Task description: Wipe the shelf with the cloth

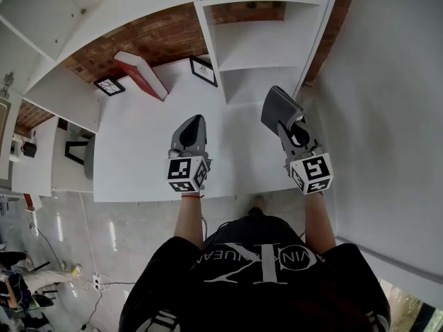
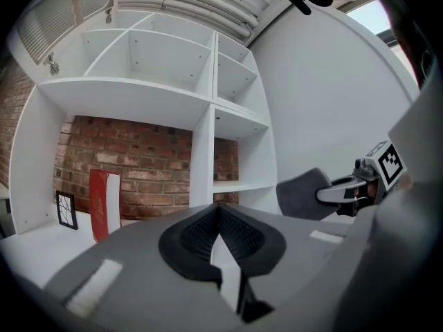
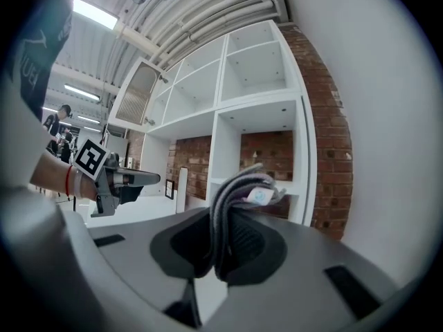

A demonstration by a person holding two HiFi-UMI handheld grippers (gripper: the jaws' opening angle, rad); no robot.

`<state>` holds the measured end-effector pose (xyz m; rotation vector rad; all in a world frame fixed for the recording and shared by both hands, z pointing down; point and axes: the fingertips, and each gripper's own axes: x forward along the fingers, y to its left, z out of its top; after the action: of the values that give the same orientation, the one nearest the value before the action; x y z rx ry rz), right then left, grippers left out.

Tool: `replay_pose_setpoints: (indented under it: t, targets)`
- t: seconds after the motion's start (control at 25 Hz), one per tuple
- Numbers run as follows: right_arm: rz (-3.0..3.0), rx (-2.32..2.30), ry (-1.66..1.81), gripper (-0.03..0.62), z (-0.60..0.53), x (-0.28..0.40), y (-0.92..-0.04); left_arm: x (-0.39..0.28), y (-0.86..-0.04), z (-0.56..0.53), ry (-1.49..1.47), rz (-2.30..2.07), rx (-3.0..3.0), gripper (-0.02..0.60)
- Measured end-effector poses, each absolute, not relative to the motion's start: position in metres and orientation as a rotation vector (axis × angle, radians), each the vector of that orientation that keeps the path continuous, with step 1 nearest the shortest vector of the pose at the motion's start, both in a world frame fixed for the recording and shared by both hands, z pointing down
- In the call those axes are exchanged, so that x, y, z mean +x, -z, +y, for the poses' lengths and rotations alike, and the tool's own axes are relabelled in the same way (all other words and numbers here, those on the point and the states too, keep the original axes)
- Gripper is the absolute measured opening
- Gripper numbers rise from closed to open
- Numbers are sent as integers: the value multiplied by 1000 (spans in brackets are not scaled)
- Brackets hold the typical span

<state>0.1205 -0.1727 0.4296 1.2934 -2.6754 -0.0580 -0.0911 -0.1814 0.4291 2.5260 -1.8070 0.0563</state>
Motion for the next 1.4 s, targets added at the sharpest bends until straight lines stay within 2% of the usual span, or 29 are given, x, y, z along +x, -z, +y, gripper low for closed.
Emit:
replay_pose_setpoints:
  t: [0.48, 0.76, 0.88, 1.16, 1.4]
  targets:
    - [-2819, 1187, 51, 60, -219, 106, -403, -91, -429, -196, -155, -1901, 2487, 11]
    - [-2852, 1200, 190, 60, -246, 82, -366, -102, -435, -222, -166, -1899, 2472, 11]
    - [-2797, 1226, 310, 60, -260, 72, -354, -105, -432, -233, -172, -1887, 2492, 11]
    - [-2280, 1214, 849, 60, -310, 53, -334, -116, -412, -257, -116, -1883, 2540, 11]
    - [-2087, 1194, 883, 60, -348, 41, -342, -130, -413, -268, -110, -1879, 2530, 11]
